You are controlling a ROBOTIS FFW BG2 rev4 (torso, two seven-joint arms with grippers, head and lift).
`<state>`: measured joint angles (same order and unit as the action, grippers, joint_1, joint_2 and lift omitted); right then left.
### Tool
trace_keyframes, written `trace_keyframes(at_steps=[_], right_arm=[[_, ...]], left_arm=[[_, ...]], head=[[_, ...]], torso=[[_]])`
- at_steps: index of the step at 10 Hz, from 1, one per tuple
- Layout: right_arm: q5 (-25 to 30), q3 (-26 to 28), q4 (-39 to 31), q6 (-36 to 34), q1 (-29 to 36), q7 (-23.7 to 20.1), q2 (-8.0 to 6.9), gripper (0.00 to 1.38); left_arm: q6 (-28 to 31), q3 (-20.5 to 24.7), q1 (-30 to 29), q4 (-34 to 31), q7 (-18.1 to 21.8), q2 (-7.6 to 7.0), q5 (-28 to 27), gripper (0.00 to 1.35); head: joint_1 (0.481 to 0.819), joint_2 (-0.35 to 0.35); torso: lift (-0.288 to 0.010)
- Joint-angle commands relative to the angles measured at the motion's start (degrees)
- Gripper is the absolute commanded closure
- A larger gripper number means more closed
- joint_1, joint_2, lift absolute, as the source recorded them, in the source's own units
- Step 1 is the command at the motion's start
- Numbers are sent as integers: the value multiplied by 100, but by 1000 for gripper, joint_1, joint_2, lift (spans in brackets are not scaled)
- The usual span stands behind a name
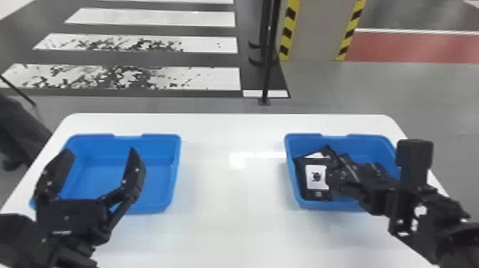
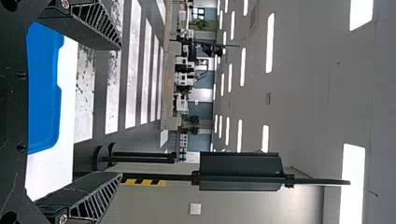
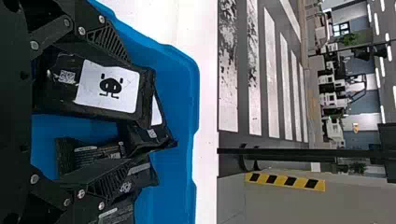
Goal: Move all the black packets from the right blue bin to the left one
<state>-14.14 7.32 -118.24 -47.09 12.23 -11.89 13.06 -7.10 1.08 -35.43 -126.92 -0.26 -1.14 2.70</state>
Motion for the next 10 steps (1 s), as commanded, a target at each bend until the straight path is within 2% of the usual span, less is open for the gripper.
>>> trace_keyframes(at_steps=[1, 10], right_arm=[[-37, -127, 216, -72, -140, -24, 21, 317], [112, -652, 806, -269, -534, -15, 47, 318]], left_arm=[[-7, -5, 14, 15, 0, 0, -18, 67], [-106, 29, -14, 57, 8, 0, -18, 82]], head=[[695, -42], [695, 9]], torso=[[-140], [-140]])
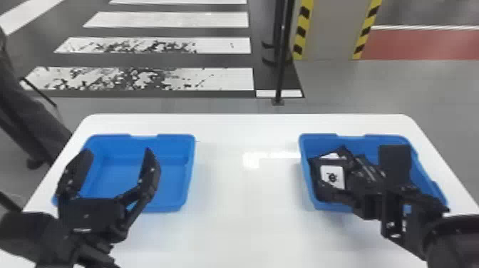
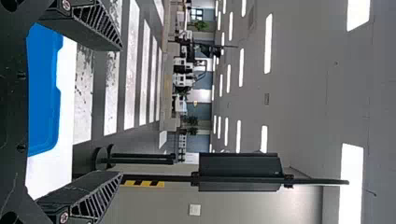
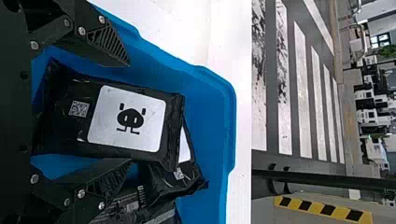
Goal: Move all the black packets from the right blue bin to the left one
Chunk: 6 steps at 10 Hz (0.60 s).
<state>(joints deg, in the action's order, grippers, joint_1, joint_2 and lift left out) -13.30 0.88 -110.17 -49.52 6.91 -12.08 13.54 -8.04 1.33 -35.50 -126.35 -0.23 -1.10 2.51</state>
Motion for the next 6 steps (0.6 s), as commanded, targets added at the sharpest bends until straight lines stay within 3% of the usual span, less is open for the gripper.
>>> trace_keyframes(at_steps=[1, 6], right_arm=[[74, -8, -1, -68, 12, 4, 0, 318], [108, -20, 111, -307, -16, 153, 0, 318]], left_arm=[[-12, 16, -7, 0, -4, -5, 0, 84], [-40, 16, -35, 29, 5, -14, -11, 87]], head=[[695, 11], [695, -2]], torso=[[-140], [-140]])
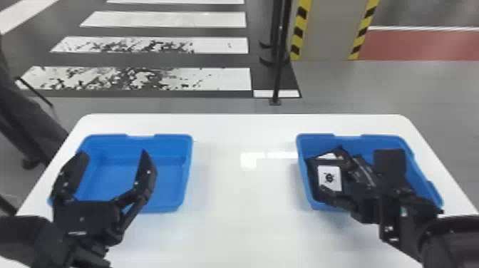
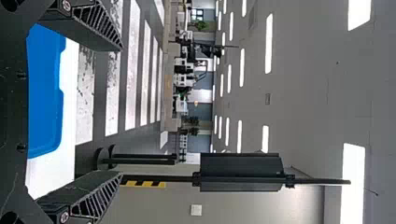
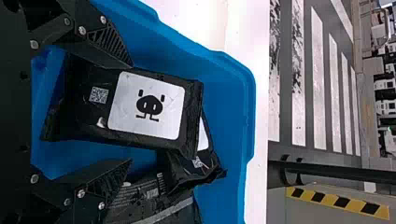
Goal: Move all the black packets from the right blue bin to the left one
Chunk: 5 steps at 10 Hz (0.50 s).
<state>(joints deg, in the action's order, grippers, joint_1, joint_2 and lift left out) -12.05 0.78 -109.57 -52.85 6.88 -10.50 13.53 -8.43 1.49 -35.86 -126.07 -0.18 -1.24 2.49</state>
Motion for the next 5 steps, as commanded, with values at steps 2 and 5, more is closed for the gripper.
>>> trace_keyframes(at_steps=[2, 5], right_arm=[[-75, -44, 108, 110, -41, -4, -8, 318], [-166, -78, 291, 26, -196, -66, -8, 707]], left_arm=[[-1, -11, 0, 0, 0, -7, -9, 88], [-15, -11, -14, 14, 0, 1, -9, 90]], head=[[695, -2], [695, 7]], torso=[[-140], [-140]])
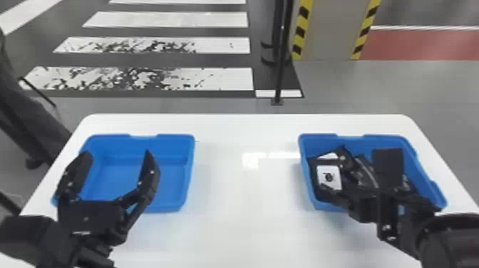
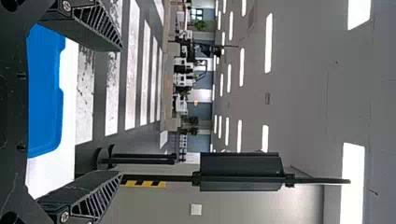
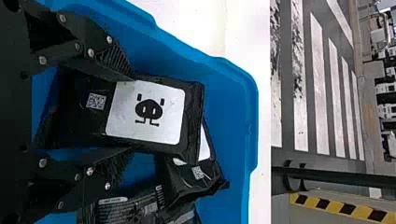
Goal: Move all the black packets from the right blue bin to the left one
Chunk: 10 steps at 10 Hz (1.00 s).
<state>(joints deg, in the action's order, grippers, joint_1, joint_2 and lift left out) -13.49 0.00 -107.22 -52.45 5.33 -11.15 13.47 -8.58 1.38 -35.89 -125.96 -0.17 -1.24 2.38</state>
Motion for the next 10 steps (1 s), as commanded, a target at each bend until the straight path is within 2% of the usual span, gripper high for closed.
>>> trace_keyframes(at_steps=[1, 2, 4, 8, 10], right_arm=[[-102, 0, 112, -14, -42, -28, 6, 923], [-148, 0, 42, 28, 1, -28, -2, 1050], [-205, 0, -282, 267, 155, -10, -2, 1111], [-514, 91, -872, 745, 507, 130, -2, 1124], [-777, 228, -1533, 858, 732, 113, 24, 1124]], left_arm=[[-14, -1, 4, 3, 0, 1, 2, 91], [-28, 11, 4, 3, 0, 1, 2, 93], [-57, -1, 4, 17, 0, 1, 2, 94], [-183, 11, 4, 59, 0, 10, 13, 94], [-310, -1, 18, 59, 0, 18, 105, 90]], head=[[695, 10], [695, 12], [695, 20], [695, 37], [695, 47]], torso=[[-140], [-140], [-140], [-140], [-140]])
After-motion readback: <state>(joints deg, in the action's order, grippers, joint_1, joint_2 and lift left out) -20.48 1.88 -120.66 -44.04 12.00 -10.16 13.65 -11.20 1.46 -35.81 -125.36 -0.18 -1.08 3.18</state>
